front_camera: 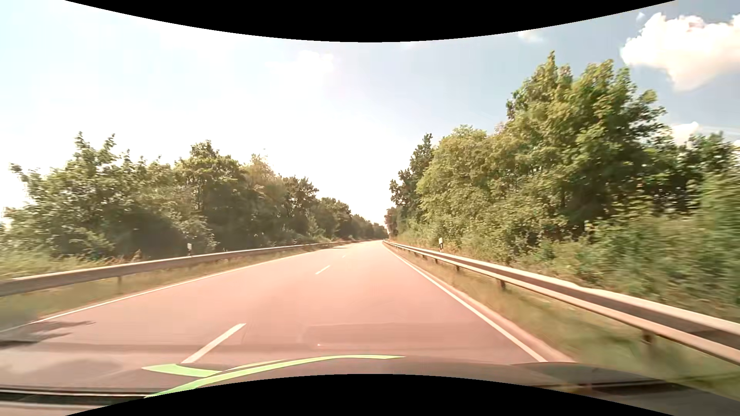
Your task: Follow the waypoints while adhering to traffic rules and regulations
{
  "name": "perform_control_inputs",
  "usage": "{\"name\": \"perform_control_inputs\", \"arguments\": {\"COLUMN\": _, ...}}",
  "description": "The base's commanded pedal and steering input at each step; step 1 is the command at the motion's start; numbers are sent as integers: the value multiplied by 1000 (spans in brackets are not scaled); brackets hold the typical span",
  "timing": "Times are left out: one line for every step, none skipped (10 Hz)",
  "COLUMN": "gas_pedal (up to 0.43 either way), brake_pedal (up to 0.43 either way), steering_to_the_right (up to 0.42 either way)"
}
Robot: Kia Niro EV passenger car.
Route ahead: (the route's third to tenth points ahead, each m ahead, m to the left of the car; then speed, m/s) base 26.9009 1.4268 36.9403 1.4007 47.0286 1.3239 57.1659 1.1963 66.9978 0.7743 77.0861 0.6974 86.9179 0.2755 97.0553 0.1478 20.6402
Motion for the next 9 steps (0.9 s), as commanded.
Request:
{"name": "perform_control_inputs", "arguments": {"gas_pedal": 209, "brake_pedal": 0, "steering_to_the_right": 0}}
{"name": "perform_control_inputs", "arguments": {"gas_pedal": 209, "brake_pedal": 0, "steering_to_the_right": 0}}
{"name": "perform_control_inputs", "arguments": {"gas_pedal": 209, "brake_pedal": 0, "steering_to_the_right": 0}}
{"name": "perform_control_inputs", "arguments": {"gas_pedal": 209, "brake_pedal": 0, "steering_to_the_right": 0}}
{"name": "perform_control_inputs", "arguments": {"gas_pedal": 209, "brake_pedal": 0, "steering_to_the_right": 1}}
{"name": "perform_control_inputs", "arguments": {"gas_pedal": 209, "brake_pedal": 0, "steering_to_the_right": 0}}
{"name": "perform_control_inputs", "arguments": {"gas_pedal": 209, "brake_pedal": 0, "steering_to_the_right": 1}}
{"name": "perform_control_inputs", "arguments": {"gas_pedal": 209, "brake_pedal": 0, "steering_to_the_right": 0}}
{"name": "perform_control_inputs", "arguments": {"gas_pedal": 209, "brake_pedal": 0, "steering_to_the_right": 0}}
